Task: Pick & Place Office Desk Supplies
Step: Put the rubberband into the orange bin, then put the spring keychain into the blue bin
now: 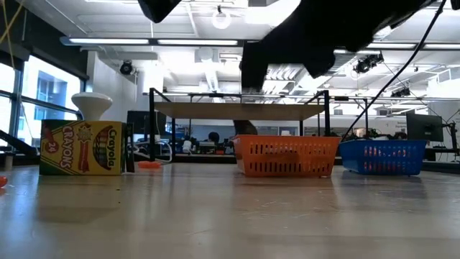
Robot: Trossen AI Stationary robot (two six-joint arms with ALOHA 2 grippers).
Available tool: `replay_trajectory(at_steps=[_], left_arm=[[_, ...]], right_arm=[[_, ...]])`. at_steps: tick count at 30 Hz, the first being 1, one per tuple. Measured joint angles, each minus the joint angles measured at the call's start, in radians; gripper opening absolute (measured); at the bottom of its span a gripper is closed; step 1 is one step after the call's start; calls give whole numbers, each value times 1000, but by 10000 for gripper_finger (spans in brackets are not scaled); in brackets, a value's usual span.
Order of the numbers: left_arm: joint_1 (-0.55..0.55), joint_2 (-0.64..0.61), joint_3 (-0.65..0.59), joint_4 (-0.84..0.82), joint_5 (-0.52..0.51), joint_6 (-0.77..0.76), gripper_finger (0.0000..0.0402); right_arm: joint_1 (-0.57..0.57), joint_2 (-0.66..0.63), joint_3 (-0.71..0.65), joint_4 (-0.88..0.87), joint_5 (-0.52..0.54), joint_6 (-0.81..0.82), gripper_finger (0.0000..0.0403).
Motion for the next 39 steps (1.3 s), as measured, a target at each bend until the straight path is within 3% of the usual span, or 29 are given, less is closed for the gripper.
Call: replay_trajectory(at_steps=[7, 9, 12, 17, 23, 29, 34, 37, 39], left_arm=[[0, 0, 0, -4, 2, 0, 187], [0, 0, 0, -4, 2, 0, 187], [0, 0, 0, -7, 2, -1, 187], [-3, 0, 0, -13, 3, -1, 187], [-4, 0, 0, -81, 13, -56, 187], [5, 0, 0, -195, 45, -216, 187], [24, -6, 1, -312, 131, -279, 187], [49, -36, 1, -438, 234, -395, 186], [66, -64, 1, -532, 246, -444, 186]], right_arm=[[-3, 0, 1, -55, 486, 64, 3], [-18, 0, 1, -112, 569, 123, 3], [-56, 0, 0, -231, 568, 293, 3], [-137, 0, 0, -406, 463, 509, 4], [-175, 0, 0, -410, 392, 518, 37], [-175, 0, 0, -410, 353, 488, 114], [-161, -14, 0, -394, 469, 385, 180], [-132, -31, 0, -346, 576, 342, 192], [-109, -40, 0, -296, 631, 296, 192]])
